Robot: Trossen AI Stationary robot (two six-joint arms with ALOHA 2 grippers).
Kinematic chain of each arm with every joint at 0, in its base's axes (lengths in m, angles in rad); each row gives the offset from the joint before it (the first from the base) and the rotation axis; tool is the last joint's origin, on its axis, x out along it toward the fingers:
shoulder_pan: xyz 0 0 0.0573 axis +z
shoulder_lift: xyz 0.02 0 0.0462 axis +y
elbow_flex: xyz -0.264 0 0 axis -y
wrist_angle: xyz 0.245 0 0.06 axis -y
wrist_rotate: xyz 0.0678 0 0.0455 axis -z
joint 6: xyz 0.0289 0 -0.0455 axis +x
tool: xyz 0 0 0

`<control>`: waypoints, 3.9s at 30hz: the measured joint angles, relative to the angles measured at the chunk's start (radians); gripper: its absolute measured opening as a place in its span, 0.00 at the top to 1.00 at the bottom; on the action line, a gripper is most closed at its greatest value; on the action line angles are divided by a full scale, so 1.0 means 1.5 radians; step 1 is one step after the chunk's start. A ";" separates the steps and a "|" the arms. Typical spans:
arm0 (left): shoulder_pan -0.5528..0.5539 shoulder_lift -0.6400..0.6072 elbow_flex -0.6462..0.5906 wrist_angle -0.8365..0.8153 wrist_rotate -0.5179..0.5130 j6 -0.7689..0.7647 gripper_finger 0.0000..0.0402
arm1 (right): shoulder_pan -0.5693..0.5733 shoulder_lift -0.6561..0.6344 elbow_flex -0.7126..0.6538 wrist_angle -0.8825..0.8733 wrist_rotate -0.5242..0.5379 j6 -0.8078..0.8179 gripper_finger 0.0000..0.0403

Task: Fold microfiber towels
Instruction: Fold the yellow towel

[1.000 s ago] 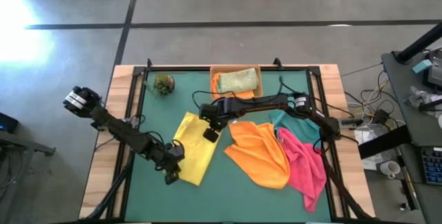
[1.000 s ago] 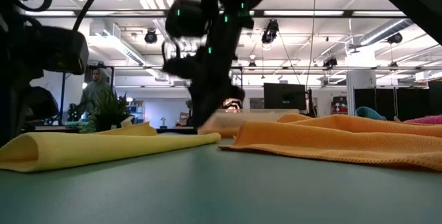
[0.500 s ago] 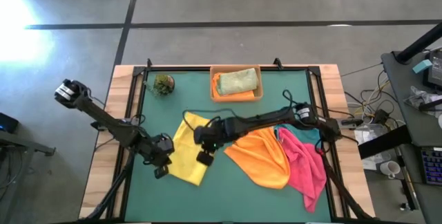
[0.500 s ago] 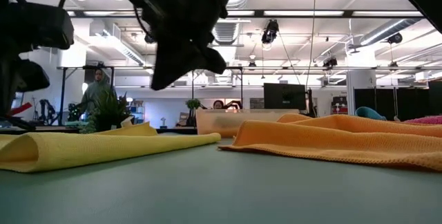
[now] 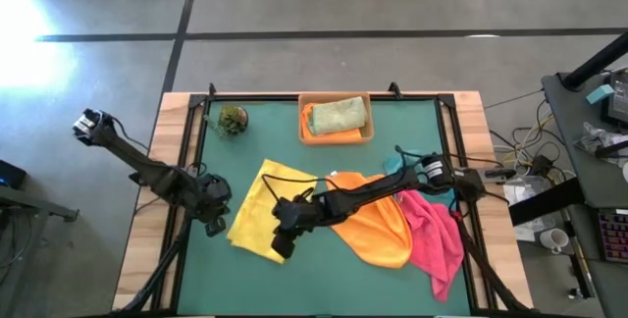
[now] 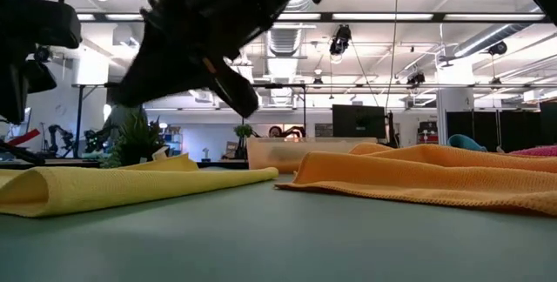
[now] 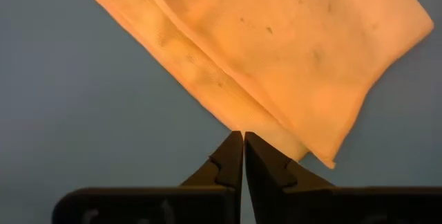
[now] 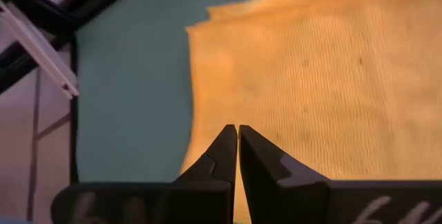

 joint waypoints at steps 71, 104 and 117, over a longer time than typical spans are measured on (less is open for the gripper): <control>0.000 0.087 0.001 0.057 0.011 0.084 0.79 | 0.181 -0.029 0.172 -0.462 0.172 -0.043 0.98; -0.156 0.382 0.430 -0.079 -0.076 0.407 0.70 | 0.328 -0.037 0.025 -0.507 0.272 0.234 0.98; -0.221 0.447 0.468 -0.160 -0.129 0.344 0.70 | 0.325 -0.198 -0.125 -0.403 0.275 0.156 0.98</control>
